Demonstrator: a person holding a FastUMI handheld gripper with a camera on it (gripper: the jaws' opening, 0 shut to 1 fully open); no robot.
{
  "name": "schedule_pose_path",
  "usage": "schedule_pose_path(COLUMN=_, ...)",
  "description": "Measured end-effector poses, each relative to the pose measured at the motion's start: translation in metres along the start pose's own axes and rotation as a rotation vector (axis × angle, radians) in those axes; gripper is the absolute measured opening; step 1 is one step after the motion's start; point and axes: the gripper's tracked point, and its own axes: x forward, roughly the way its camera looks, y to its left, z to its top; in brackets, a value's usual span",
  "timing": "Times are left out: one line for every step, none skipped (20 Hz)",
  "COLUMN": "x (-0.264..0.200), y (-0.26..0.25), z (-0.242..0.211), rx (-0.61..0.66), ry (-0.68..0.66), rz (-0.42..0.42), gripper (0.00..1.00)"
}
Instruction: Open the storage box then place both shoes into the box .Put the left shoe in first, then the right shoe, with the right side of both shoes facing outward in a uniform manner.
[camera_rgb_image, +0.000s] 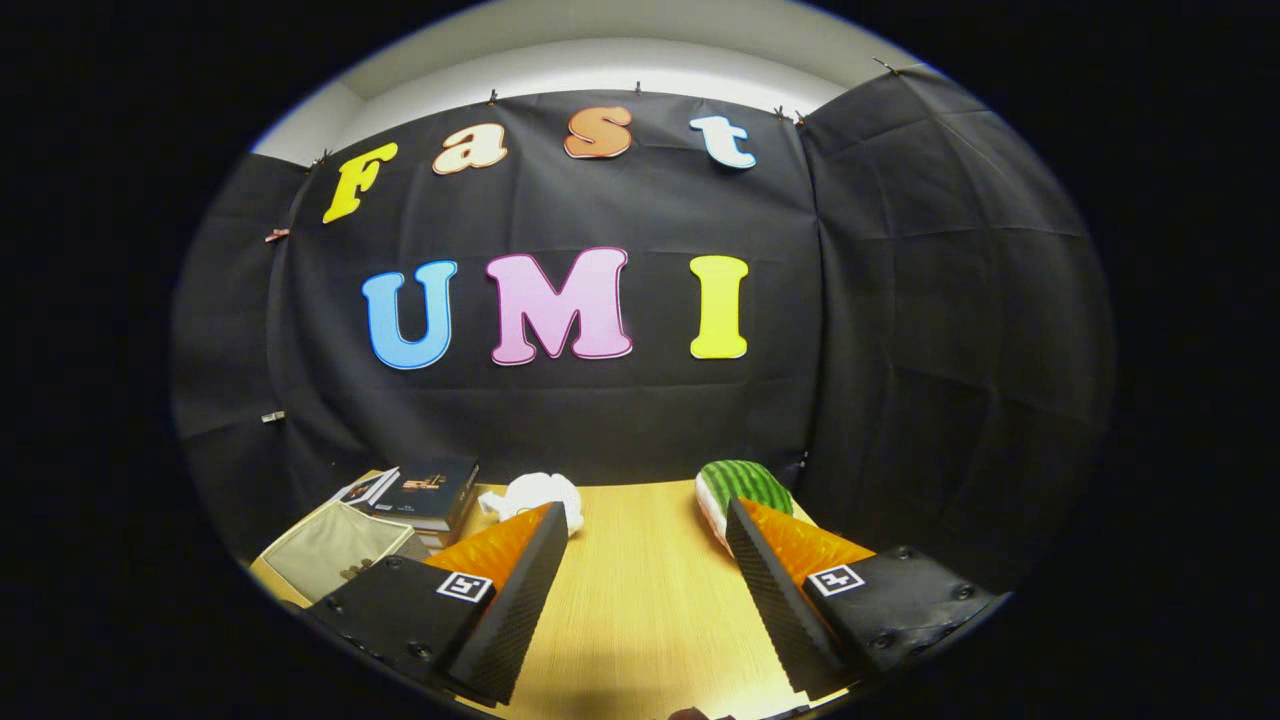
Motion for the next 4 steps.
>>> schedule_pose_path(x=-0.0006, y=0.0006, z=0.0026, rx=0.01, ry=-0.006, rz=0.002, gripper=0.98)
schedule_pose_path(x=-0.001, y=0.0017, z=0.0048, rx=0.015, ry=-0.016, rz=0.004, gripper=0.98)
schedule_pose_path(x=-0.0017, y=0.0029, z=0.0052, rx=0.013, ry=-0.021, rz=0.007, gripper=0.98)
schedule_pose_path(x=-0.0028, y=0.0051, z=0.0055, rx=0.008, ry=-0.027, rz=0.011, gripper=0.98)
